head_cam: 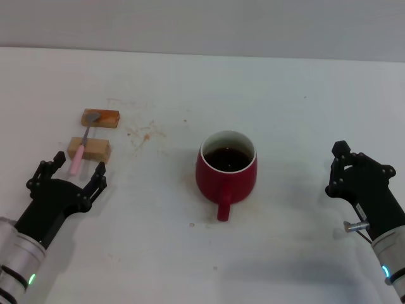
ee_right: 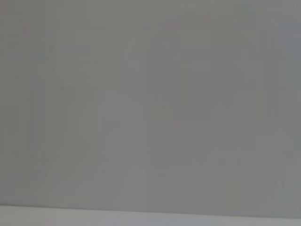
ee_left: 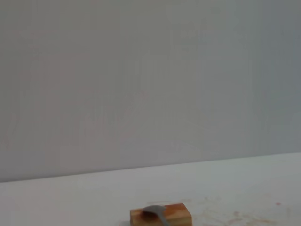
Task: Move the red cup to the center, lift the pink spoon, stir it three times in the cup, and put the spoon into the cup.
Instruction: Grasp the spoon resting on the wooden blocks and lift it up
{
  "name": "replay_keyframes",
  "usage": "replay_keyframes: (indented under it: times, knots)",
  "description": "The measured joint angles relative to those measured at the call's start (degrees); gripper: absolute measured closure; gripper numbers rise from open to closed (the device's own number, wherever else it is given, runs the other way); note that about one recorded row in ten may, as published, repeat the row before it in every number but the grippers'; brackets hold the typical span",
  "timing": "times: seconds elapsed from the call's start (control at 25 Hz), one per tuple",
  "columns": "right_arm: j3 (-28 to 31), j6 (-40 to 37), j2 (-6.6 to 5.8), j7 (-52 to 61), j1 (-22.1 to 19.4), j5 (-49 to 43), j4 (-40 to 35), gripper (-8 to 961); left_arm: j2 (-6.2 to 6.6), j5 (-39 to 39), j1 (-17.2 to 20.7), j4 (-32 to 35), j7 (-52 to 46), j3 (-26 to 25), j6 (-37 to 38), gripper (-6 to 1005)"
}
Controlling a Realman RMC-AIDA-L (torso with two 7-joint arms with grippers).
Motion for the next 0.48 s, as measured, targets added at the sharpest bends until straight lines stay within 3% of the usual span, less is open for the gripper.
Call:
replay_keyframes:
  times: [0.48]
  knots:
    - [0.0, -0.5, -0.05, 0.0, -0.1, -0.4, 0.0, 953, 0.0, -0.1, -1.1, 0.1, 0.0, 0.0, -1.4, 208]
